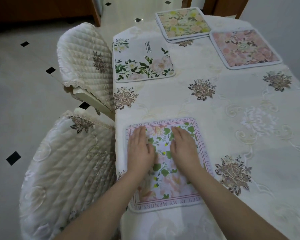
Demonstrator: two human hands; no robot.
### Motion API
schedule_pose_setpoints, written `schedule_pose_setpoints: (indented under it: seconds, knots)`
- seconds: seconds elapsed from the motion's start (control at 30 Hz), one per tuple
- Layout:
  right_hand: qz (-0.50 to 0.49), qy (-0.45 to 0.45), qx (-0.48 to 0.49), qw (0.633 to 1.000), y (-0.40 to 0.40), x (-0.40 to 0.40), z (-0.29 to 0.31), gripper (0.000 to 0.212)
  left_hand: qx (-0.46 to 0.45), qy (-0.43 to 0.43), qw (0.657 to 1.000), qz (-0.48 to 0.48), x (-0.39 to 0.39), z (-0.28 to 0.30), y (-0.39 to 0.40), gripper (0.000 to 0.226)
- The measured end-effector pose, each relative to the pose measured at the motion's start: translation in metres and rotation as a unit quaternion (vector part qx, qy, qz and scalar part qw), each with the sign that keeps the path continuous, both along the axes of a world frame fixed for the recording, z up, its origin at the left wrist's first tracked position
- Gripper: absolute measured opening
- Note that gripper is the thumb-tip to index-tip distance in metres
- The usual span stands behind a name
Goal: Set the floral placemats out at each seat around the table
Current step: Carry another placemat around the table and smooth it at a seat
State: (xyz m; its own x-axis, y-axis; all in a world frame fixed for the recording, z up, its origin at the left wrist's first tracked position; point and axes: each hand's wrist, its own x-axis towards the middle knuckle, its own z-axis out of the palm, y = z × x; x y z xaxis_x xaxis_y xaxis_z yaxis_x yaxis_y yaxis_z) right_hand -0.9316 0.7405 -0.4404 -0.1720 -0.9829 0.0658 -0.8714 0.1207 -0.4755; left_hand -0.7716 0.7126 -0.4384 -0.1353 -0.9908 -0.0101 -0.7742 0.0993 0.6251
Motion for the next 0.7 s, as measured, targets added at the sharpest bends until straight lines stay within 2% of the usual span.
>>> schedule_pose_setpoints:
  seconds: [0.13,0.27,0.47,0.7]
  knots:
    - [0.071,0.008,0.048,0.996,-0.043,0.024,-0.014,0.054,0.038,-0.099,0.993,-0.052,-0.024,-0.014,-0.023,0.055]
    - [0.081,0.103,0.071,0.989,-0.048,0.021,-0.035,0.054,0.009,-0.199,0.974,-0.105,-0.016,-0.029,-0.033,0.055]
    - [0.086,0.145,0.083,0.982,-0.048,0.016,-0.040,0.054,0.003,-0.211,0.970,-0.119,-0.014,-0.032,-0.033,0.056]
    - [0.058,0.125,0.088,0.987,-0.041,0.004,-0.037,0.059,0.001,-0.201,0.972,-0.120,-0.013,-0.032,-0.032,0.061]
